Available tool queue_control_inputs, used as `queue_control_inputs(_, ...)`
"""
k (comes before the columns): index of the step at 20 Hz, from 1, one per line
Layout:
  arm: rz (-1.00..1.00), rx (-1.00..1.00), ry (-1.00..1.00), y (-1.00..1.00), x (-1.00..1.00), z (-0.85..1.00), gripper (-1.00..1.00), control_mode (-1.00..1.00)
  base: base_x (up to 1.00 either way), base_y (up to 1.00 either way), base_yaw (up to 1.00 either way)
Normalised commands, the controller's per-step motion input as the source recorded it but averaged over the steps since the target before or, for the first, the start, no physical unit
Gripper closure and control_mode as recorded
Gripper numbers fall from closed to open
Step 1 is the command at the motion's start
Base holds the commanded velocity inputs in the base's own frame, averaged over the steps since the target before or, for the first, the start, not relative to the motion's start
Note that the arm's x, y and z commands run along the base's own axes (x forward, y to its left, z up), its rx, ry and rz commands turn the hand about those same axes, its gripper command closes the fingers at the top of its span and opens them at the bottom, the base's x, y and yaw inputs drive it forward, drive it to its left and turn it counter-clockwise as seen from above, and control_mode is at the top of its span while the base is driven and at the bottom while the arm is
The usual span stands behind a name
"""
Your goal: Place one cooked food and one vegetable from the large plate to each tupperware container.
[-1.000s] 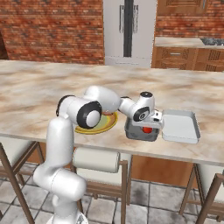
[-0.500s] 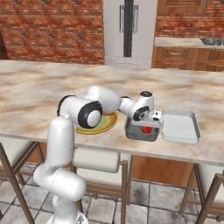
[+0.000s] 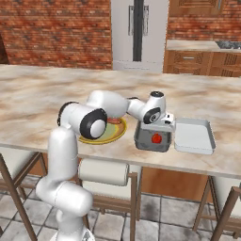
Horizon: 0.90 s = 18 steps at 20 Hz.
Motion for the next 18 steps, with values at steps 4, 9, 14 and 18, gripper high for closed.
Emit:
queue_control_inputs(4, 0.0, 0.03, 0.0, 0.44, -0.34, 0.82, -1.0, -1.0, 0.0, 0.0, 0.0)
queue_control_inputs(9, 0.0, 0.13, 0.0, 0.91, -0.34, 0.61, -1.0, -1.0, 0.0, 0.0, 0.0)
queue_control_inputs(14, -0.06, 0.14, 0.01, 1.0, -0.22, 0.46, -1.0, -1.0, 0.0, 0.0, 0.0)
queue_control_inputs(18, -0.08, 0.12, 0.19, 1.0, -0.05, 0.26, -1.0, -1.0, 0.0, 0.0, 0.0)
